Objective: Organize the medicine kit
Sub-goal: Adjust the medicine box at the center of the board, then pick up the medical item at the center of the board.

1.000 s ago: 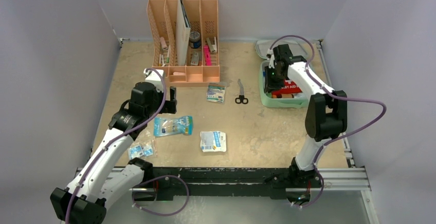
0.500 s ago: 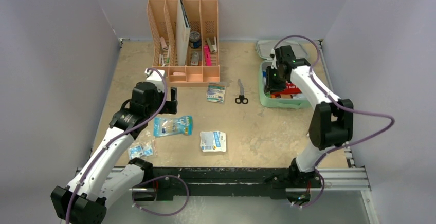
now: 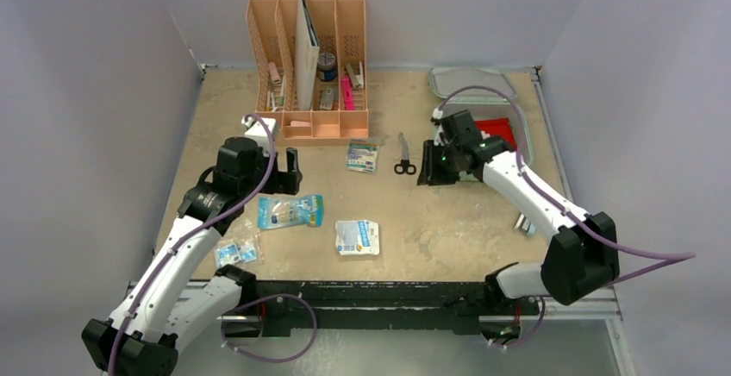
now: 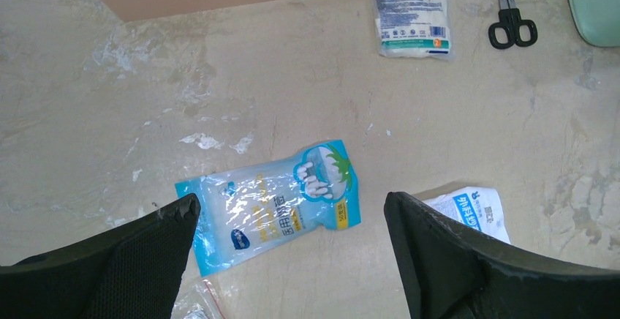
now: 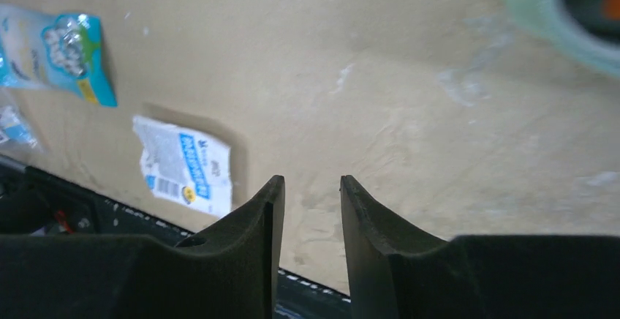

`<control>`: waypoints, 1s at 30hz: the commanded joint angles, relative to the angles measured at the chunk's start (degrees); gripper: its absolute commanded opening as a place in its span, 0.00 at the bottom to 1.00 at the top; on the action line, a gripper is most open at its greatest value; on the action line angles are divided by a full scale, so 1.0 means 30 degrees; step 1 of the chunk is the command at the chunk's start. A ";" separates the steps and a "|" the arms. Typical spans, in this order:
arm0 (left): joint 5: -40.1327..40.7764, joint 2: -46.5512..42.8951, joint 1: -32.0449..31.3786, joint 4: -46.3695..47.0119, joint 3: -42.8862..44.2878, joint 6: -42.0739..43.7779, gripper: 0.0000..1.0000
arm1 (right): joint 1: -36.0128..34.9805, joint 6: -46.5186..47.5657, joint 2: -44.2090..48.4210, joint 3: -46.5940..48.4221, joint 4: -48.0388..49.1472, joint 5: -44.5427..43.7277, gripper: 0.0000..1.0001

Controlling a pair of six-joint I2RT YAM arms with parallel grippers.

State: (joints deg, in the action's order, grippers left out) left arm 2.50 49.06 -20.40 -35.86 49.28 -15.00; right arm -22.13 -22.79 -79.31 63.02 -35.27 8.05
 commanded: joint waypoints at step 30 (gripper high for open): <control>0.1367 -0.0986 -0.0113 -0.0058 -0.0798 0.1222 0.96 | -0.7975 -0.5561 -0.2152 -0.5223 0.8134 0.0298 0.53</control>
State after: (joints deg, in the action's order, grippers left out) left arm 6.39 47.00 -20.40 -37.80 47.03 -12.38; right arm -45.76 -41.08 -88.36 48.71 -10.26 11.14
